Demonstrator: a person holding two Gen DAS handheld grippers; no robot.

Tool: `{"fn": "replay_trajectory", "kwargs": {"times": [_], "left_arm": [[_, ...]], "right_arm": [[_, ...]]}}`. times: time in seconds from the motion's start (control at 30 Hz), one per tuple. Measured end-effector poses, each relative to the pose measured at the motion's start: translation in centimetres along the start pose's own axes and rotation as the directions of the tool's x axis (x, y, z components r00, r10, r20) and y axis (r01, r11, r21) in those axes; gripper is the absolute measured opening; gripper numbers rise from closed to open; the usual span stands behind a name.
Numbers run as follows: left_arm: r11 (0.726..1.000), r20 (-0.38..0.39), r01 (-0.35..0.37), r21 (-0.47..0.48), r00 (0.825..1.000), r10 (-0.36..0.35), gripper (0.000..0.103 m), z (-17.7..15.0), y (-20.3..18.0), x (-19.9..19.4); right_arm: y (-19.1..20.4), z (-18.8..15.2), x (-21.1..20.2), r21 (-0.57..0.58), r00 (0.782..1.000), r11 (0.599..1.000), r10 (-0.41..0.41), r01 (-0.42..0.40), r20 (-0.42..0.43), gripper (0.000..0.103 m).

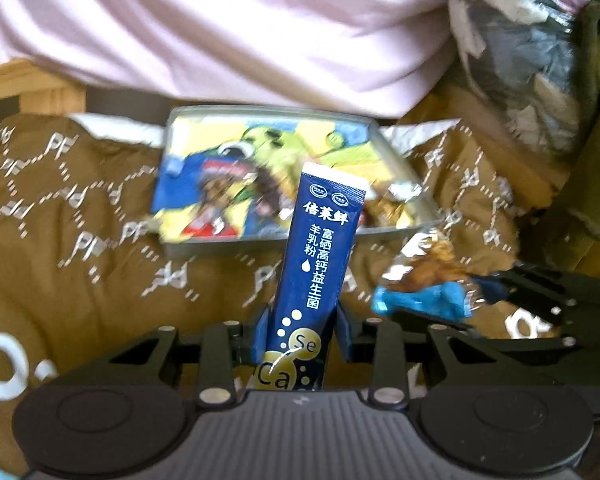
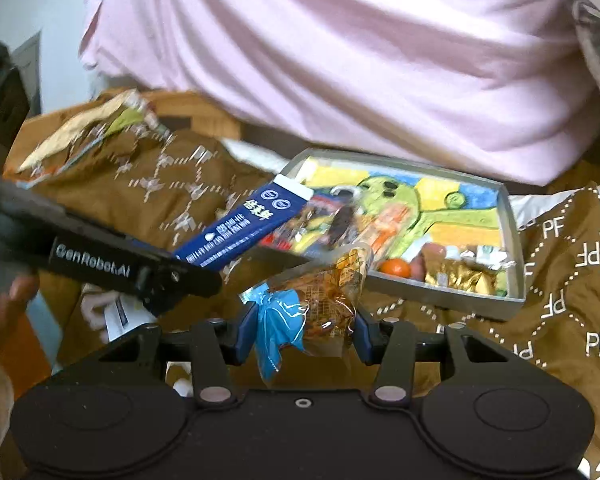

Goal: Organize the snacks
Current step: 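Carry the milk-stick pack and ribbon snack pack into the tray and open both tools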

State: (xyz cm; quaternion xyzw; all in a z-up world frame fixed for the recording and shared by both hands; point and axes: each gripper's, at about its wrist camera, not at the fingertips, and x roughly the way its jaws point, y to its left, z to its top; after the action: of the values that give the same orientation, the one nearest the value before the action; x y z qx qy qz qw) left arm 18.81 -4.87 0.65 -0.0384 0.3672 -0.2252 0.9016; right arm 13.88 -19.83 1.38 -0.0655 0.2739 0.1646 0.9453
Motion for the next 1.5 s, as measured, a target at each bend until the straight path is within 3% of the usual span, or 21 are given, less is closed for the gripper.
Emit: {"fn": "replay_trajectory", "kwargs": {"times": [0.37,0.67,0.9,1.1,1.5], "left_arm": [[0.998,0.085,-0.065,-0.023,0.994,0.067,0.037,6.3,-1.4,5.0],[0.991,0.072,-0.112,-0.074,0.990,0.117,0.037,11.8,-1.8,11.4],[0.983,0.038,-0.166,-0.079,0.985,0.170,0.037,12.9,-1.6,14.9],[0.974,-0.011,-0.209,-0.084,0.978,0.209,0.037,12.9,-1.3,17.2],[0.966,-0.071,-0.238,-0.098,0.970,0.232,0.037,12.3,-1.0,18.8]], "right_arm": [[-4.3,2.0,3.4,0.016,0.993,0.998,-0.056,0.055,0.107,0.050],[-9.6,4.4,8.5,0.095,0.982,0.989,-0.124,0.111,0.143,0.050],[-11.4,5.1,11.7,0.144,0.978,0.982,-0.142,0.120,0.154,0.050],[-12.4,4.8,13.4,0.180,0.982,0.974,-0.159,0.139,0.104,0.051],[-13.1,4.1,15.0,0.207,0.986,0.966,-0.163,0.152,0.034,0.051]]}}
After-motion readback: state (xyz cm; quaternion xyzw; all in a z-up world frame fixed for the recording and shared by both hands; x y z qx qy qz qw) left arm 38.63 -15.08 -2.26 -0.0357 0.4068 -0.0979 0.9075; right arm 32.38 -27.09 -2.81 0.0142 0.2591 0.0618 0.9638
